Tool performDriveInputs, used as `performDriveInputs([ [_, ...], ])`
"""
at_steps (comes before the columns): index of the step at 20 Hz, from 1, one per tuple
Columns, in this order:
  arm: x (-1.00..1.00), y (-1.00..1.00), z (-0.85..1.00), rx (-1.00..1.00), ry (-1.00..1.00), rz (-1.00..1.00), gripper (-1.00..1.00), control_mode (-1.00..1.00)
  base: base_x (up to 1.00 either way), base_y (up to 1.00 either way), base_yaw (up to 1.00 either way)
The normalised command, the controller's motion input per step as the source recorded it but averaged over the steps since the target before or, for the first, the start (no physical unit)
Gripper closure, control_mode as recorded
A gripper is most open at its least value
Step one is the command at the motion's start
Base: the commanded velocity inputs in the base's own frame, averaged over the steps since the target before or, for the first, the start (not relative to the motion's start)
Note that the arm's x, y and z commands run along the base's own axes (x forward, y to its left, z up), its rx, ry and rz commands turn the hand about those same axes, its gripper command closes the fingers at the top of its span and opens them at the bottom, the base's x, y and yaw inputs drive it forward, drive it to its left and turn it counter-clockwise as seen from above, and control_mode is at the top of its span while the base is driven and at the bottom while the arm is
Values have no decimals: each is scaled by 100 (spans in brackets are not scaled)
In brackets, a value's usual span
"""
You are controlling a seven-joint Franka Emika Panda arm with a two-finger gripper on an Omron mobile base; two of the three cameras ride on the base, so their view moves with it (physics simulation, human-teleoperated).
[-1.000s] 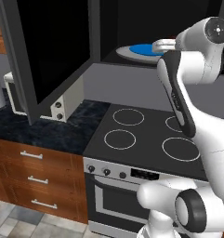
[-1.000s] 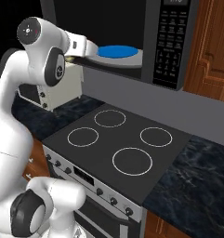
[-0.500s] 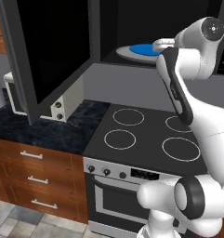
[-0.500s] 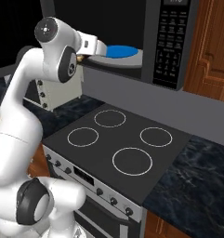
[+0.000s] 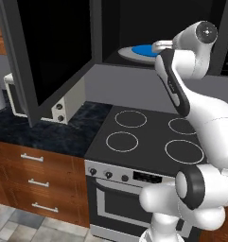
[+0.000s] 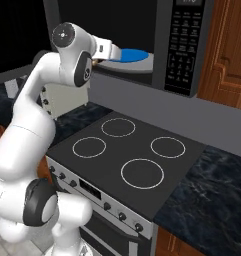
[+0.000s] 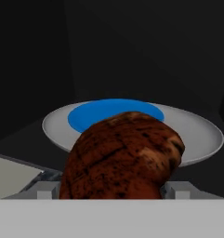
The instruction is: Transport the steak from the fridge to the microwave and turn on the microwave.
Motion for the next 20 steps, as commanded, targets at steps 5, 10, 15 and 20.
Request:
performDriveInputs([
  [5,44,-3,0,0,1,0,100,-100,0,0,0],
  [10,41,-4,0,0,0,0,100,-100,0,0,0],
  [15,37,-7,-5,0,0,0,100,-100,0,0,0],
  [20,23,-3,-14,0,0,0,100,-100,0,0,0],
])
